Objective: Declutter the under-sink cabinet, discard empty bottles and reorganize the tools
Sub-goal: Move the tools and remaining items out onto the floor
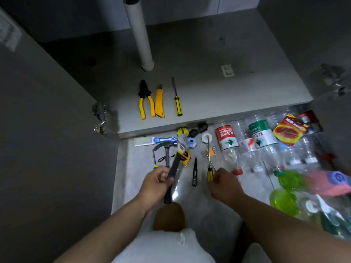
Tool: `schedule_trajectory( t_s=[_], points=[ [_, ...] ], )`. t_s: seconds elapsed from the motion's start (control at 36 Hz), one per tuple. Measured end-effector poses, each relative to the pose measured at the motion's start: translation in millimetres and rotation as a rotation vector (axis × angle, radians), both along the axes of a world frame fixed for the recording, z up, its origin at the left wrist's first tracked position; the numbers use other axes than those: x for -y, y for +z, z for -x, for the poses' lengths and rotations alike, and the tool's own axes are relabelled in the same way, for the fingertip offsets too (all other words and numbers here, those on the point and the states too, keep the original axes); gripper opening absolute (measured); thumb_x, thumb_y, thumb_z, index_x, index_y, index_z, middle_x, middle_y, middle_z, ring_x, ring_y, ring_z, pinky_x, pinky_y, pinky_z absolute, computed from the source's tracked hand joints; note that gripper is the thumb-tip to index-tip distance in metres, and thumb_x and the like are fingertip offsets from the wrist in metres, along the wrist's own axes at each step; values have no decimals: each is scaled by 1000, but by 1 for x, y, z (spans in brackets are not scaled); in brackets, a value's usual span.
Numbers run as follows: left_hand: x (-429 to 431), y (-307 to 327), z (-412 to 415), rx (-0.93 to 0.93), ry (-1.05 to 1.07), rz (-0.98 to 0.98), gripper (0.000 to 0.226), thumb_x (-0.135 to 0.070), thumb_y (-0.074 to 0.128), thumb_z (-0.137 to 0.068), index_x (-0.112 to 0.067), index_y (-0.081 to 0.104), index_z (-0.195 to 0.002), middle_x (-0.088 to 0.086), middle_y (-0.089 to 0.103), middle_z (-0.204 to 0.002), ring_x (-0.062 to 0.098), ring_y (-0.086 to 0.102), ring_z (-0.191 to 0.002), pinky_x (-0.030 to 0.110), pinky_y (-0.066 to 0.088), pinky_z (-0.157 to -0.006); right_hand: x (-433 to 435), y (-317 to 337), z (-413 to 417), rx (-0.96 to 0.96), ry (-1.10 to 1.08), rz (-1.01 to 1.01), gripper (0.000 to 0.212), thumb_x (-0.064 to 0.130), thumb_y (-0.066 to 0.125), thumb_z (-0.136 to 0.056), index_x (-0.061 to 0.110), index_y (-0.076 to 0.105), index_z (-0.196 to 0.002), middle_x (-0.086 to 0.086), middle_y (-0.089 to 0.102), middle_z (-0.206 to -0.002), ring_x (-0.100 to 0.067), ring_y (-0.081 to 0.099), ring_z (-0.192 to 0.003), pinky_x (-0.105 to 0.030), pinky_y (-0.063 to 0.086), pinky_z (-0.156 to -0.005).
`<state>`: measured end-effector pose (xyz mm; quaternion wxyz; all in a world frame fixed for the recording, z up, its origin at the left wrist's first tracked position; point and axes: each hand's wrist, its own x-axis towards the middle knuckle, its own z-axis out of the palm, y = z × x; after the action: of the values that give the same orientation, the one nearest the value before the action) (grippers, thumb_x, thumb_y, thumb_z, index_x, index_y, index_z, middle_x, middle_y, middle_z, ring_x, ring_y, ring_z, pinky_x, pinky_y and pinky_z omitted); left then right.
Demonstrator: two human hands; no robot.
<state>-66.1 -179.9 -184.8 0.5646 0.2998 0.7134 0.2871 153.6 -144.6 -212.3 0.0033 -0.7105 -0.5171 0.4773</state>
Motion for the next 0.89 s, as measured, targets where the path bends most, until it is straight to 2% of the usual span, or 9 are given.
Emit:
schedule_trajectory(
  t_s=[0.11, 0.19, 0.28, 0.39, 0.53, 0.64, 0.75, 0.83, 0.89],
  points=[
    [10, -22, -5, 12, 21, 126, 12, 3, 63, -95, -3, 73, -99, -2, 71, -76, 11, 65, -75, 20, 52, -69, 7, -9, -3, 64, 74, 80, 14, 23, 62, -82, 15, 54, -90, -10, 72, -84, -29, 72, -80, -44, 60, -78],
    [18, -39, 3, 53, 111, 144, 19, 2, 61, -97, -12, 74, -94, -10, 71, -68, -1, 66, -67, 12, 51, -60, 6, -19, -1, 66, 68, 106, 12, 22, 63, -84, 15, 55, -89, -8, 72, -80, -24, 73, -71, -44, 61, -77],
    [27, -49, 18, 146, 183, 143, 25, -3, 59, -99, -20, 76, -101, -1, 77, -86, 7, 71, -80, 17, 54, -67, 4, -28, 2, 69, 68, 133, 11, 19, 63, -85, 17, 54, -89, -9, 71, -82, -23, 73, -70, -44, 62, -75],
    [31, -63, 42, 79, 285, 132, 24, -5, 58, -100, -20, 76, -104, 1, 77, -88, 12, 67, -81, 23, 51, -70, 0, -38, 7, 105, 88, 173, 14, 15, 62, -87, 20, 50, -85, -7, 70, -76, -18, 72, -62, -36, 62, -64],
    [31, -78, 56, -9, 393, 164, 17, -2, 58, -100, -12, 72, -100, 4, 56, -77, 16, 52, -74, 24, 45, -67, -4, -44, 15, 205, 139, 167, 9, 17, 59, -86, 15, 53, -92, -12, 68, -97, -28, 70, -88, -38, 60, -77],
    [30, -82, 59, -74, 427, 195, 15, -4, 59, -100, -9, 71, -107, 7, 65, -86, 18, 58, -83, 27, 50, -76, -5, -47, 18, 243, 137, 151, 20, 15, 63, -86, 16, 47, -98, -12, 64, -106, -30, 67, -97, -38, 56, -78],
    [25, -83, 58, -242, 256, 273, 15, -8, 67, -95, -14, 67, -108, 7, 71, -102, 23, 65, -98, 32, 54, -86, -4, -44, 26, 262, 189, -14, 24, 17, 60, -93, 13, 49, -115, -10, 60, -109, -29, 63, -102, -36, 53, -81],
    [23, -83, 53, -485, 9, 238, 37, -20, 77, -87, -19, 59, -119, 6, 58, -121, 27, 59, -113, 39, 50, -102, -2, -40, 41, 140, 307, -105, 13, 18, 53, -97, 15, 60, -108, -5, 66, -103, -22, 65, -96, -32, 54, -80],
    [22, -80, 46, -612, -94, 106, 42, -29, 80, -83, -24, 57, -117, 2, 49, -119, 25, 54, -112, 38, 49, -99, 1, -39, 55, -10, 384, -83, 14, 16, 53, -97, 18, 65, -103, 4, 66, -99, -15, 64, -95, -20, 52, -75]
  ],
)
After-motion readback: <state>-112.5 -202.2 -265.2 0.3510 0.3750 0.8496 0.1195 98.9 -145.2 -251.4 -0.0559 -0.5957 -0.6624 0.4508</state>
